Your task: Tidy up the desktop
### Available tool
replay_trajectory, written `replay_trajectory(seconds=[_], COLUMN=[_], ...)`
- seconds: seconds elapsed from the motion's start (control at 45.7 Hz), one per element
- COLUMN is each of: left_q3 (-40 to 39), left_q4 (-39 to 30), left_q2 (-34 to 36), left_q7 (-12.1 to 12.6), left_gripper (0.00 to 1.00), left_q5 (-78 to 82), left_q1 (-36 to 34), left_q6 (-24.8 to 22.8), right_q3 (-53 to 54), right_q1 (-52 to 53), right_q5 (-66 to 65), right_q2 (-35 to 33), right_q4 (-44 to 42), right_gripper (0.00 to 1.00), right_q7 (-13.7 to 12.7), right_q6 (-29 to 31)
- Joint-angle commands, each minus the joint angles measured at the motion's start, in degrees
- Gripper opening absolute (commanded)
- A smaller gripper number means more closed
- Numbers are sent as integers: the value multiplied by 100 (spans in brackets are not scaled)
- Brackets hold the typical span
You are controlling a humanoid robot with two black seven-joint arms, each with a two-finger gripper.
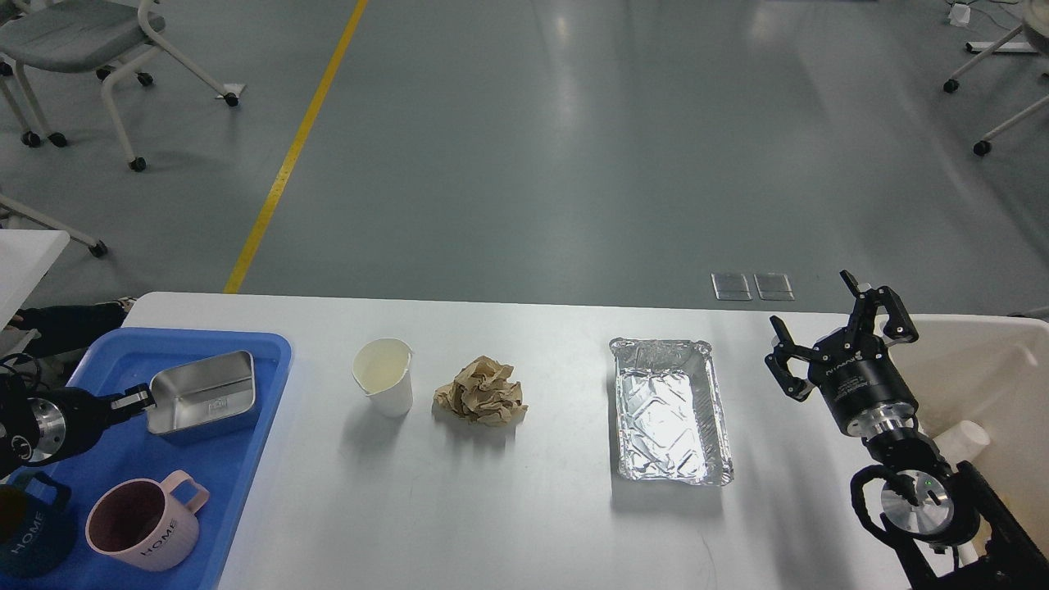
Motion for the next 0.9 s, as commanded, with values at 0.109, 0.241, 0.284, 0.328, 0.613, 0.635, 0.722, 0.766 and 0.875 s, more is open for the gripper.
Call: replay_trajectory(seconds=[0.109,0.241,0.284,0.328,0.613,0.635,0.722,0.766,0.875], left_q3=[-80,-712,-897,-1055,-2681,-2830,-3629,-3998,-4781], left_q4=[-15,-15,-16,-15,-103,-103,-130,-243,-805], left_q2=[7,68,103,156,491,447,245,52,-265], left_q7=[-18,-70,-79,-79,-105,-123,-246,-255,-264], left_gripper=[91,96,96,96,96,96,96,96,96], left_q5=[-487,-1743,-2112,-2411,-4020,-4161,-4916,-5172,-5287], left_q1=[-24,-51,-68,-103,133,169,379,520,871], left_q6=[-1,-150,-264,-378,-845,-845,-854,-819,-529], right_q3=[-1,-1,-1,-10,-27,-27,-211,-361,-555], right_q1=[8,8,17,17,26,26,52,61,70], right_q5=[0,0,0,0,-26,-78,-491,-649,-887], right_q2=[-7,-7,-7,-7,-25,-33,-25,-33,-95], right_q4=[0,0,9,9,36,36,36,44,53], right_gripper=[100,100,100,100,100,100,100,100,100], right_q7=[0,0,0,0,0,0,0,0,0], right_q6=[0,0,0,0,-9,-9,-9,-9,-9])
